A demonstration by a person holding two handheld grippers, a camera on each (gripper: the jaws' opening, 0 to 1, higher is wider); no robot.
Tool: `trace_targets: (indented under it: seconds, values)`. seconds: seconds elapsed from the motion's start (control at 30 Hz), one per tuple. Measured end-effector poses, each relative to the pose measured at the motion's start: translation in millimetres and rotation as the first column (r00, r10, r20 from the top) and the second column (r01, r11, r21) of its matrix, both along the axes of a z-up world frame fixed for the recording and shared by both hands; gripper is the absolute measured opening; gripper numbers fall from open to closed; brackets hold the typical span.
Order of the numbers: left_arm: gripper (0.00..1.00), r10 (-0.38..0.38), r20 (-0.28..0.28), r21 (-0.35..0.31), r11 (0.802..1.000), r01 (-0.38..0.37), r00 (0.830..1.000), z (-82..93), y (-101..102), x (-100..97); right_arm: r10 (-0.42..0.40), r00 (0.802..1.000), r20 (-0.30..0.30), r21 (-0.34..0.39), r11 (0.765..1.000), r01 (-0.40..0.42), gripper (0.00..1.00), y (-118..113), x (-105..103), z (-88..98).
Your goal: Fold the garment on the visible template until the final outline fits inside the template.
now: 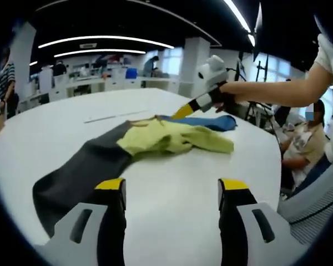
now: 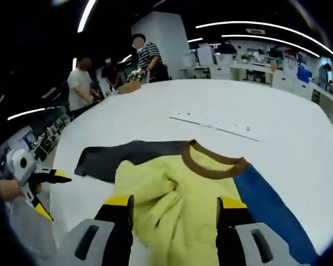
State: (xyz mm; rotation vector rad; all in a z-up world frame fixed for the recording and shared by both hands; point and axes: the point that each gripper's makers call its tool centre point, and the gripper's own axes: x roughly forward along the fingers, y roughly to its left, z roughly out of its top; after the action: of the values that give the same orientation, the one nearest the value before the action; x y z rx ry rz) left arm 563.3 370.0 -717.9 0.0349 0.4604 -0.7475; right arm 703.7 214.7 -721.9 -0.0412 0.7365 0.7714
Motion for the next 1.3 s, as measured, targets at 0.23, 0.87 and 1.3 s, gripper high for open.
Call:
trace_targets:
  seconds: [0.23, 0.87, 1.3]
  values:
    - [0.59, 0.006, -0.004, -0.018, 1.000, -0.006, 1.000, -1.1, -9.9, 15.0, 0.053, 0.998, 0.023, -0.017, 0.998, -0.053, 0.65, -11.0, -32.9, 7.3]
    - [0.41, -0.004, 0.009, -0.005, 1.000, 0.004, 1.000, -7.8, -47.3, 44.9, 0.102, 0.995, -0.013, -0.061, 0.993, -0.102, 0.62, -35.1, -98.4, -15.8]
    - [0.26, 0.003, 0.042, 0.026, 1.000, -0.004, 0.999, -16.4, -73.7, 68.4, 0.115, 0.993, -0.002, -0.119, 0.986, -0.114, 0.53, -38.3, -120.5, -33.5]
